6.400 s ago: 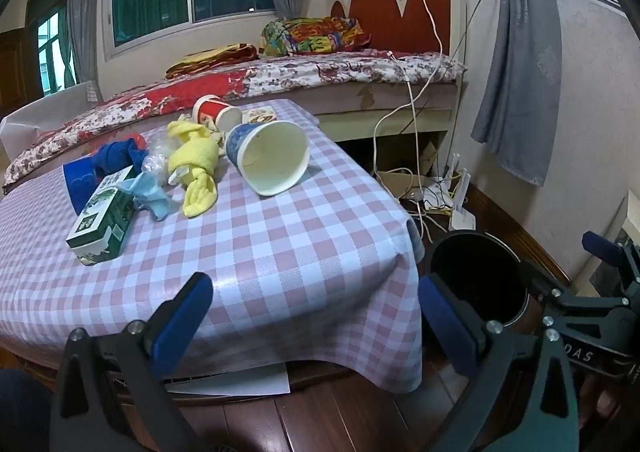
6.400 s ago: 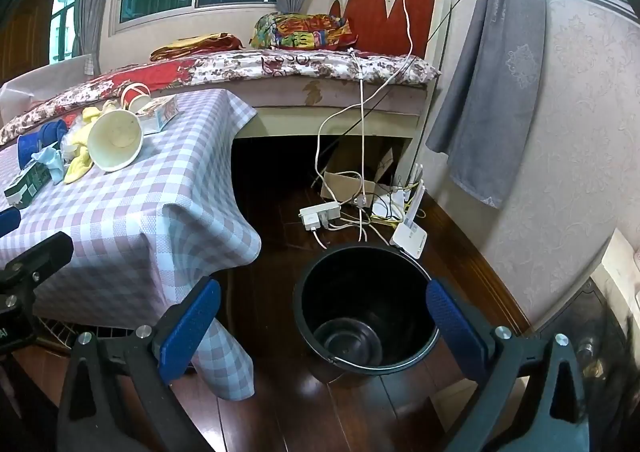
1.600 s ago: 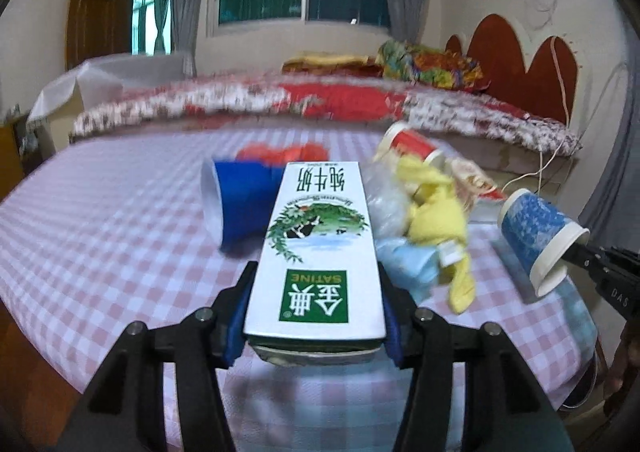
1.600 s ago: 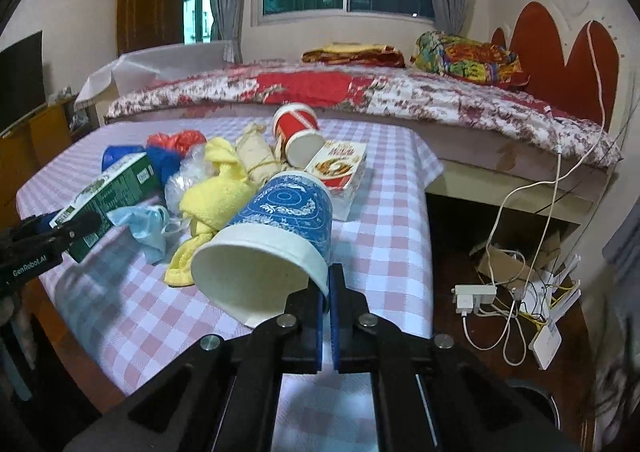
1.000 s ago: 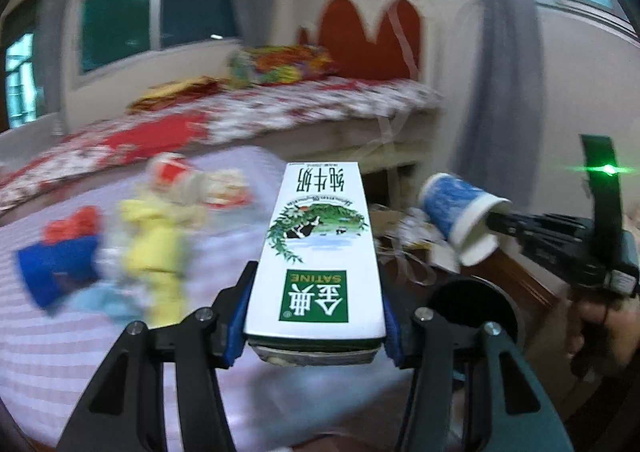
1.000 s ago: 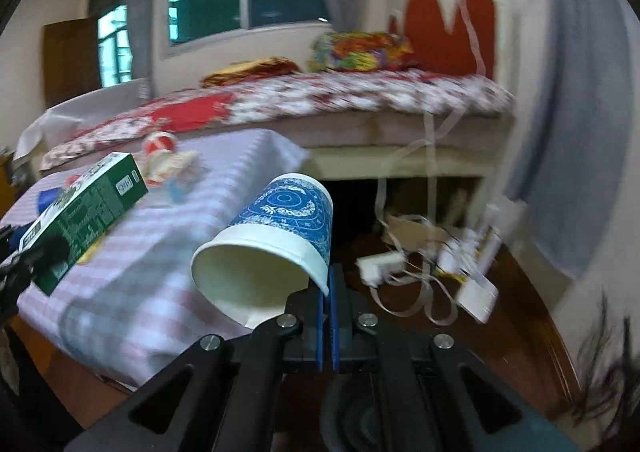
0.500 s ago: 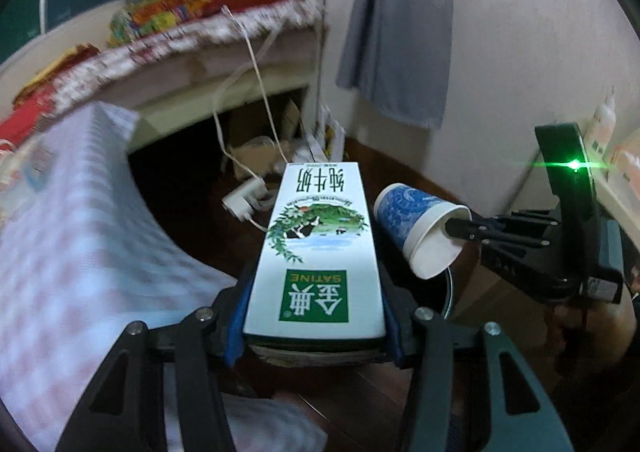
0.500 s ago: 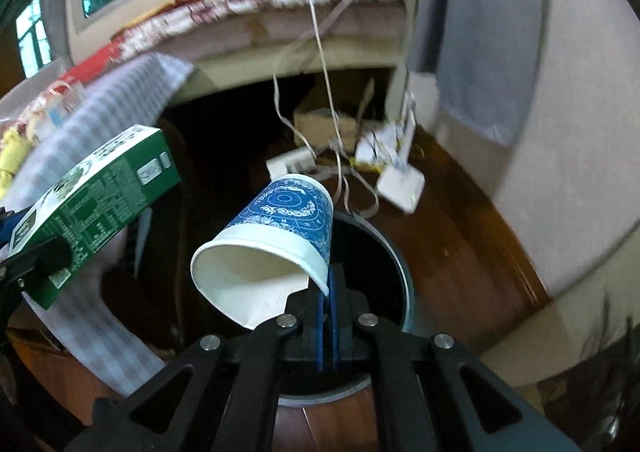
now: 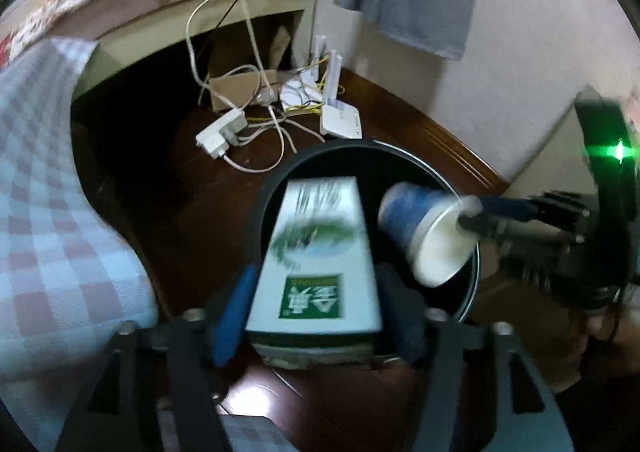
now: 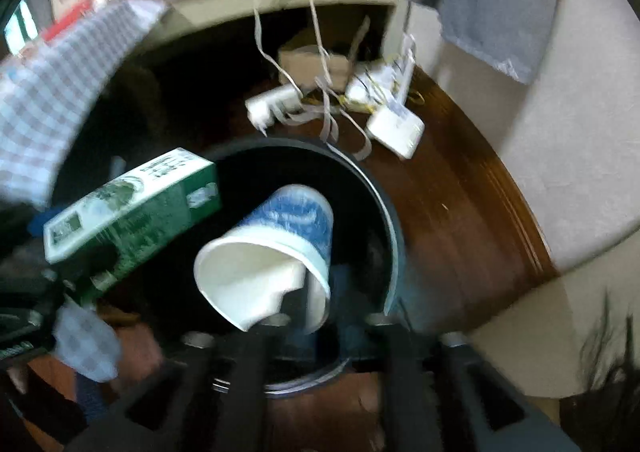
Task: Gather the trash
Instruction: 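Carry carton and cup over the black bin and open both tools, then move both open tools back over the table items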
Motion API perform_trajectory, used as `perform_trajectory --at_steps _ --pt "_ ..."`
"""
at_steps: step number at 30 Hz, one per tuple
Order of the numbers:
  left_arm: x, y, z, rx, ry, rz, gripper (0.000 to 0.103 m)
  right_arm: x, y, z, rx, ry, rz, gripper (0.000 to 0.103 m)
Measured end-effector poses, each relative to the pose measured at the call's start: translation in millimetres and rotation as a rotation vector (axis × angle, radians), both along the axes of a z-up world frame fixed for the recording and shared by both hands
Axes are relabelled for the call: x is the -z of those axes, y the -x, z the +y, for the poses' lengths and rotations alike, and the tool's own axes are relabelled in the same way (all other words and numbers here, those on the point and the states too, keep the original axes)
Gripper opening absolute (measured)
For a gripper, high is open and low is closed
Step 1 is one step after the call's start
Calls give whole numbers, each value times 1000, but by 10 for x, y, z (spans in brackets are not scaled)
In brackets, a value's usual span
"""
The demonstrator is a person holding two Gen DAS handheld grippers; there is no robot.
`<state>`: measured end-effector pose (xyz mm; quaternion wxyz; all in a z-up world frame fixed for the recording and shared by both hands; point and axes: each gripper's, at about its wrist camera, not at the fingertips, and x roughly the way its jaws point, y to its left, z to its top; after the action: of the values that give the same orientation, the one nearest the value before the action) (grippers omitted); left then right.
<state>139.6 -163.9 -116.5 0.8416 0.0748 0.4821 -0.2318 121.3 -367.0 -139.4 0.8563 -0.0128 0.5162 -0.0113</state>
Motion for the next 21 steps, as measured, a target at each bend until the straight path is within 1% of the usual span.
perform_trajectory --at_steps 1,3,4,5,7,8,10,11,13,17,19,21 --pt "4 1 16 -14 -2 2 71 13 17 -32 20 12 2 73" --pt "-12 31 26 -22 -9 -7 72 10 31 -84 42 11 8 73" --pt "-21 54 35 -23 -13 -16 75 -13 36 -117 56 8 2 73" --pt "-41 70 35 -26 -19 -27 80 -32 32 -138 69 11 -3 73" --pt "-108 111 40 -31 -25 -53 85 -114 16 -181 91 -7 -20 73" --pt "-132 102 54 -34 -22 -61 85 -145 -2 -187 99 -15 -27 74" --pt "-252 118 83 -43 -9 -84 87 -290 -48 -174 112 -22 -54 79" --pt "-343 142 96 -47 0 -99 89 -352 -71 -164 116 -16 -67 81" --pt "-461 139 128 -53 13 -121 90 -513 -121 -141 137 0 -86 87" --pt "-690 139 203 -69 28 -150 90 -847 -229 -88 147 -34 -151 90" --pt "-764 132 226 -72 47 -156 90 -988 -253 -18 137 -31 -181 91" --pt "-889 178 269 -62 85 -171 90 -1109 -275 78 126 -23 -206 91"
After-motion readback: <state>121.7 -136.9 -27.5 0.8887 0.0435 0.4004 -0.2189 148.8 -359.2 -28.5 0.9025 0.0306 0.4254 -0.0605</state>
